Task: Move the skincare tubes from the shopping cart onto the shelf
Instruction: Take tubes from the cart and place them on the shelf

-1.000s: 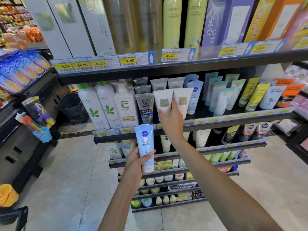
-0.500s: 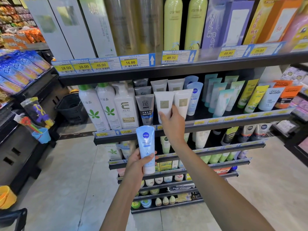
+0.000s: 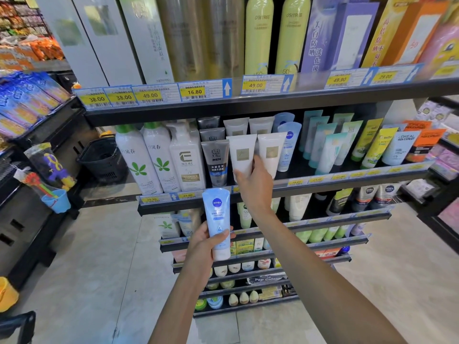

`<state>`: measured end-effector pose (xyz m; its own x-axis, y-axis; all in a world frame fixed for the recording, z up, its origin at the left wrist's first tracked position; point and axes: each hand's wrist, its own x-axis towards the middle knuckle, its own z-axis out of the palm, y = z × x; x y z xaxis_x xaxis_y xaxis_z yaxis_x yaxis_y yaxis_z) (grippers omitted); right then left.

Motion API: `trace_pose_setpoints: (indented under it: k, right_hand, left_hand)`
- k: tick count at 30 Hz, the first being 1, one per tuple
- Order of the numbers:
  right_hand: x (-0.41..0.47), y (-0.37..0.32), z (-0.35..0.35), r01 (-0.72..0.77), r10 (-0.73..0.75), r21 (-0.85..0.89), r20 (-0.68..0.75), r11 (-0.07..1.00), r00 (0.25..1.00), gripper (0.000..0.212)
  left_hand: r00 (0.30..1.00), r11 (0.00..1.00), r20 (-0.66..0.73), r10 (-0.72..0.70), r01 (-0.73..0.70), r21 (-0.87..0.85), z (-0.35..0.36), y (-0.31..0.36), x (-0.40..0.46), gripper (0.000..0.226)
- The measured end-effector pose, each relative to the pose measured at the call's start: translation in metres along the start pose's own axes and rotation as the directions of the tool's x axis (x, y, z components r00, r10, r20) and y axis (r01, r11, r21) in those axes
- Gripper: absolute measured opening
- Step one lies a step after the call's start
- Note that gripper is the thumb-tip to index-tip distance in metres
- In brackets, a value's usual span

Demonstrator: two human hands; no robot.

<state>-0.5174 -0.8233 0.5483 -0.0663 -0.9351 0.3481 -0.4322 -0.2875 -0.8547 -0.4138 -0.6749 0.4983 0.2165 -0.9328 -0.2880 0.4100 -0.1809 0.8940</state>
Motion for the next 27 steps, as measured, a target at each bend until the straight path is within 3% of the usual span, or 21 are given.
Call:
trace_pose_setpoints:
  k: [15,19,27]
  right_hand:
    - [-0.018,-0.002,-0.017,0.042,-0.039,-0.106,0.036,0.993,0.999,0.033]
    - [-0.030,0.006,-0.040,0.063,-0.056,-0.141,0.050,0.988,0.997,0.039]
    - [0.002,0.065,-0.124,0.106,-0.120,-0.354,-0.018,0.929,0.993,0.028]
  left_hand:
    - [0.999,0.999,0.020,0.028,-0.029,0.026,0.002,0.003,0.008,0.045]
    - [0.998,0.999,0.044,0.040,-0.041,0.026,0.010,0.005,0.013,0.052]
    - [0.991,0.994,0.088,0.102,-0.105,0.033,0.054,0.008,0.018,0.060]
